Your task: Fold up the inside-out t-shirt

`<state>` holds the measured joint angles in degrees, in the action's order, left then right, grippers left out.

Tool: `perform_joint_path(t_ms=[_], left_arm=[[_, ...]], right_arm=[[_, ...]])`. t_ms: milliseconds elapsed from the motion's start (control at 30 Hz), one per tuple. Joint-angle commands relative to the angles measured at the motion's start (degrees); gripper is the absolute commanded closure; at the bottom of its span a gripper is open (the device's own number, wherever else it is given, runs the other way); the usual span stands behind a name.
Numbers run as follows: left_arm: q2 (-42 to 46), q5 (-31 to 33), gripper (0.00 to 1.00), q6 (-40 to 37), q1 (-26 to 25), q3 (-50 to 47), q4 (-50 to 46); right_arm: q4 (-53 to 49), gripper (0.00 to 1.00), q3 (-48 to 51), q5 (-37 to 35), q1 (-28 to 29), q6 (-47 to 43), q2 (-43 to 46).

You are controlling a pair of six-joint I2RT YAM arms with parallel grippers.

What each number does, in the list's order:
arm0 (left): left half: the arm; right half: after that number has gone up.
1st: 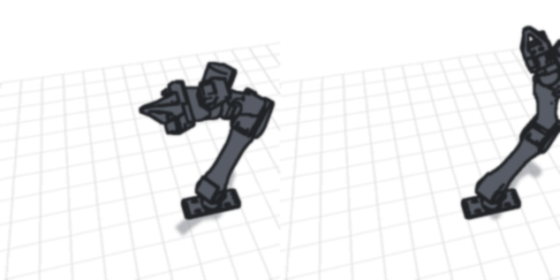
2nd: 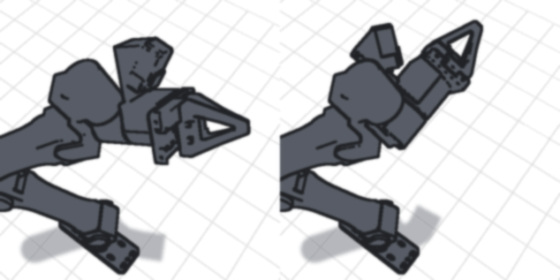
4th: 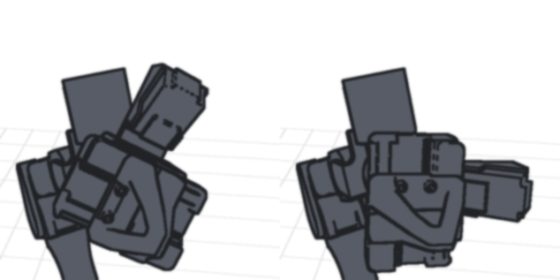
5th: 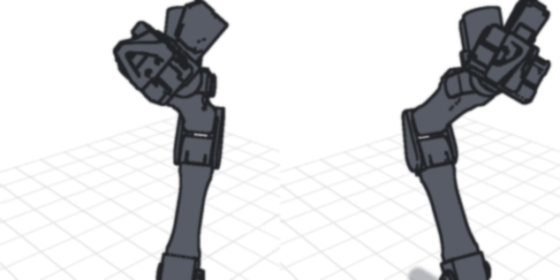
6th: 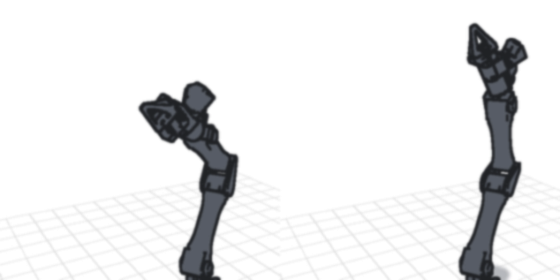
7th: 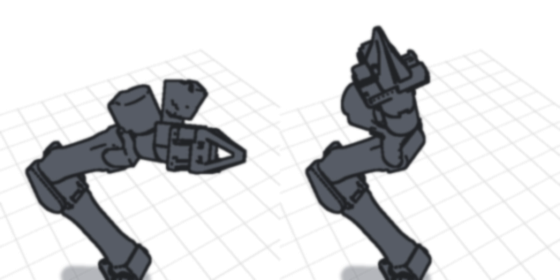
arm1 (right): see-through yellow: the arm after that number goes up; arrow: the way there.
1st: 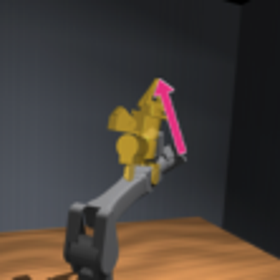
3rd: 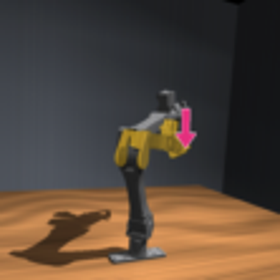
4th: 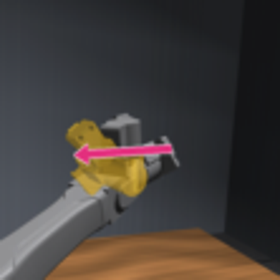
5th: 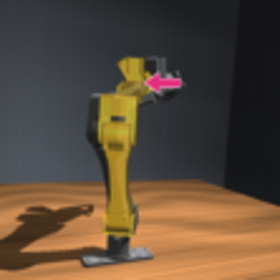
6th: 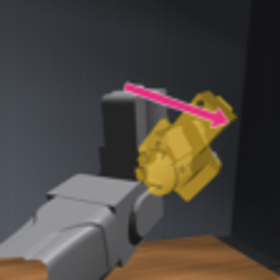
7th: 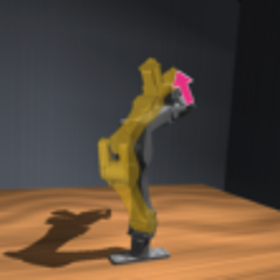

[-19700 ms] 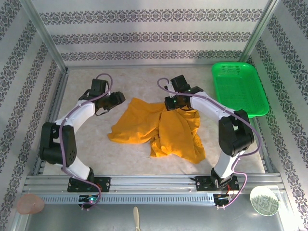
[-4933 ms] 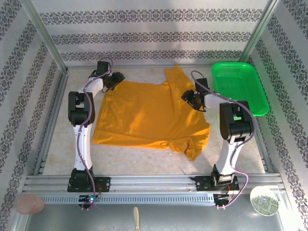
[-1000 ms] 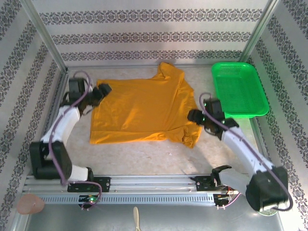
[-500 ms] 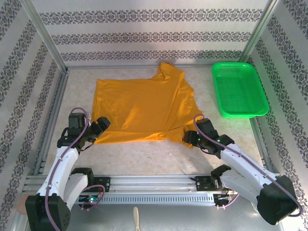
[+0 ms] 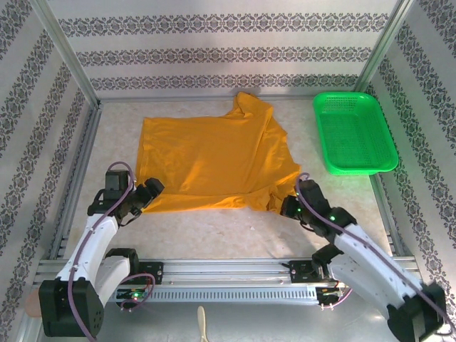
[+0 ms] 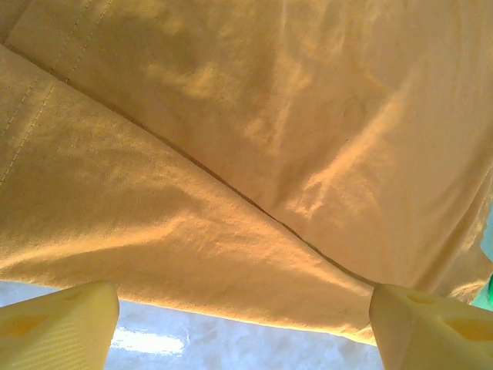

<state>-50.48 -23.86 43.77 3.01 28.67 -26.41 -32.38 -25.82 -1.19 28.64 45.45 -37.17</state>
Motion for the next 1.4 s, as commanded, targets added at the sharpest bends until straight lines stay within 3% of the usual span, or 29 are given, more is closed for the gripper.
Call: perform_joint_path(t_ms=[0,33,67,133,200,333,467,633,733,900,1133,1367], left_arm=[[1.5,0.9,0.15,-0.2,-0.2,-0.3,-0.3],[1.8,1.3,0.15,-0.3,-0.2,-0.1,-0.9],[2.3,1.6,0.15,-0.3,-0.2,0.1,-1.6],[3.1,2.4,0.15,-0.5,-0.1,0.6,-3.3],[3.8,3.2,0.14,-0.7,0.0,1.3,-4.8],[4.5,3.7,0.14,-1.1,0.0,2.9,-6.9],[4.7,2.7,0.14,-2.8,0.0,5.2,-8.7],[5.3,-2.0,0.14,-6.6,-0.5,8.5,-12.7],[8.0,-3.1,0.14,-7.8,-2.0,9.5,-16.4],[13.2,-4.5,0.14,-4.0,-3.2,7.5,-17.1],[14.0,-3.9,0.14,-0.4,-3.3,5.9,-14.2],[12.8,-3.1,0.14,0.8,-3.4,5.7,-12.4]], right_arm=[[-13.6,1.0,2.7,-2.0,1.1,7.0,9.9],[-16.4,1.0,3.4,-2.2,1.2,8.9,13.1],[-19.9,0.94,4.0,-2.9,1.3,11.2,16.8],[-27.6,0.64,4.1,-5.4,1.5,15.4,23.3],[-33.1,0.5,3.3,-8.3,1.6,18.4,29.8],[-32.1,0.52,3.2,-8.1,1.7,18.5,32.9],[-25.2,0.61,2.6,-2.7,1.9,12.9,23.7],[-21.4,0.61,0.1,-0.4,4.9,8.6,14.2],[-20.8,0.61,-2.1,-1.6,10.0,7.6,10.4],[-17.2,0.7,-3.9,-5.4,23.6,11.9,3.7],[-4.8,0.56,-3.2,-13.6,40.8,22.1,-10.0],[1.4,0.54,-2.1,-18.1,44.4,28.3,-20.2]])
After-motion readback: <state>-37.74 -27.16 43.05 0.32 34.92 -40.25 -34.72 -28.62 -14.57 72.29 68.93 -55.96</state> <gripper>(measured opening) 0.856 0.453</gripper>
